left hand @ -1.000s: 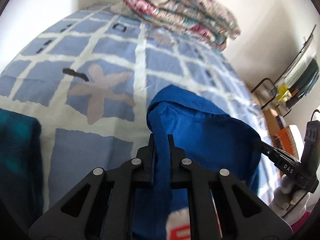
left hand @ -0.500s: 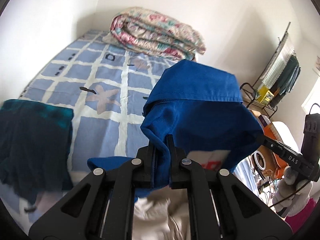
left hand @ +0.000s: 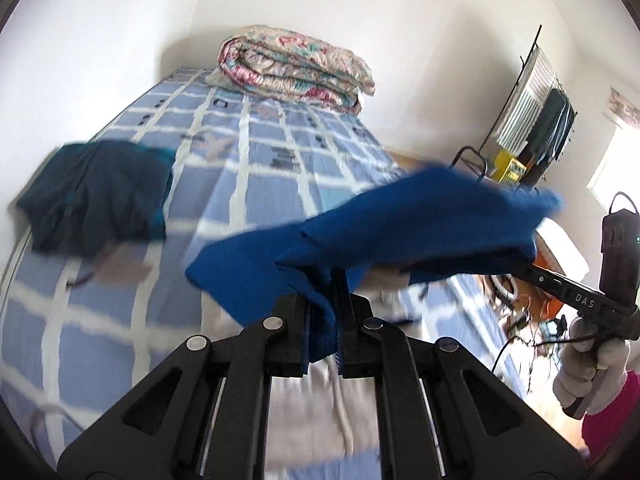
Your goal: Fold large clothes
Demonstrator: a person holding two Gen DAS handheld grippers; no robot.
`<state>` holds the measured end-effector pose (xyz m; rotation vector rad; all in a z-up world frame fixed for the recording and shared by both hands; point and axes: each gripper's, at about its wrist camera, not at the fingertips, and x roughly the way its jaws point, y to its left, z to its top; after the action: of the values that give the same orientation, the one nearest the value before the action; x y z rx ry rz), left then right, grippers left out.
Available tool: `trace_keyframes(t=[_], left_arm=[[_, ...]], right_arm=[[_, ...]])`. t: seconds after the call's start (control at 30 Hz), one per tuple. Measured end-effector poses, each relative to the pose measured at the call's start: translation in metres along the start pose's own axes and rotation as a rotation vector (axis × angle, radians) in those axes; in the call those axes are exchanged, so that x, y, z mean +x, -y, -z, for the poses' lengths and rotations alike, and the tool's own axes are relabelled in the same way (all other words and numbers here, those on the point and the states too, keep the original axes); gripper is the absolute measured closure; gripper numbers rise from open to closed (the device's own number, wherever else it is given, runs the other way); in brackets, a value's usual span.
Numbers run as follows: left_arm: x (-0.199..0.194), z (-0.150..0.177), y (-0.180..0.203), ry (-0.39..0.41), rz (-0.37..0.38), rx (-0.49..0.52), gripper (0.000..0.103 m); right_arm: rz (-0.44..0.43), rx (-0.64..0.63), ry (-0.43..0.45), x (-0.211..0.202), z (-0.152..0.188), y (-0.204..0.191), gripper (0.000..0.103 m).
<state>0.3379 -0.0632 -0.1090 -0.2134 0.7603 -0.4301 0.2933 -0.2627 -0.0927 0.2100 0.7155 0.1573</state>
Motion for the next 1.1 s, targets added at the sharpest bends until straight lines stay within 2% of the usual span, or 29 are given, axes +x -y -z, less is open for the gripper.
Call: trace_keyframes(t=[0.17, 0.3, 0.4, 0.47, 0.5, 0.53, 0.57, 0.63, 0.67, 0.73, 0.83, 0.9, 1.0, 1.07, 1.1], left_arm=[[-0.008, 0.067, -0.005, -0.065, -0.011, -0.007, 0.096], [-0.008, 0.121, -0.006, -0.149, -0.041, 0.045, 0.096], [-0.015, 0.153, -0.008, -0.247, -0.046, 0.079, 0.096], [-0.032, 0.168, -0.012, -0.262, -0.045, 0.081, 0.096], [-0.041, 0.171, -0.016, -0.253, -0.04, 0.069, 0.095], [-0.051, 0.17, -0.025, -0.237, -0.025, 0.025, 0.091], [-0.056, 0.167, -0.031, -0.226, -0.011, -0.013, 0.085], [-0.06, 0.154, -0.049, -0.195, 0.017, -0.126, 0.054], [-0.059, 0.146, -0.058, -0.173, 0.02, -0.182, 0.051], [-0.054, 0.133, -0.074, -0.141, 0.038, -0.287, 0.047], [-0.032, 0.118, -0.095, -0.137, 0.062, -0.402, 0.044], [-0.013, 0.113, -0.104, -0.153, 0.101, -0.463, 0.044], [0.012, 0.111, -0.104, -0.183, 0.087, -0.447, 0.044], [0.028, 0.115, -0.103, -0.213, 0.095, -0.439, 0.045], [0.033, 0.118, -0.103, -0.228, 0.105, -0.436, 0.064]], right_arm=[[-0.024, 0.029, -0.071, -0.005, 0.075, 0.0, 0.103], [-0.03, 0.008, -0.155, 0.002, 0.127, 0.001, 0.103], [-0.044, 0.0, -0.21, -0.005, 0.154, 0.006, 0.098], [-0.059, -0.001, -0.216, -0.017, 0.163, 0.01, 0.092], [-0.065, -0.002, -0.205, -0.027, 0.165, 0.014, 0.081], [-0.068, 0.008, -0.188, -0.036, 0.164, 0.019, 0.07], [-0.074, 0.026, -0.172, -0.041, 0.162, 0.024, 0.064], [-0.095, 0.085, -0.14, -0.046, 0.155, 0.037, 0.05], [-0.102, 0.131, -0.124, -0.045, 0.15, 0.045, 0.046], [-0.135, 0.221, -0.121, -0.035, 0.142, 0.059, 0.03], [-0.184, 0.318, -0.158, -0.008, 0.136, 0.067, 0.029], [-0.168, 0.327, -0.187, 0.012, 0.135, 0.063, 0.028], [-0.133, 0.262, -0.23, 0.036, 0.136, 0.049, 0.028], [-0.092, 0.214, -0.261, 0.054, 0.137, 0.041, 0.034], [-0.087, 0.208, -0.271, 0.06, 0.137, 0.04, 0.048]])
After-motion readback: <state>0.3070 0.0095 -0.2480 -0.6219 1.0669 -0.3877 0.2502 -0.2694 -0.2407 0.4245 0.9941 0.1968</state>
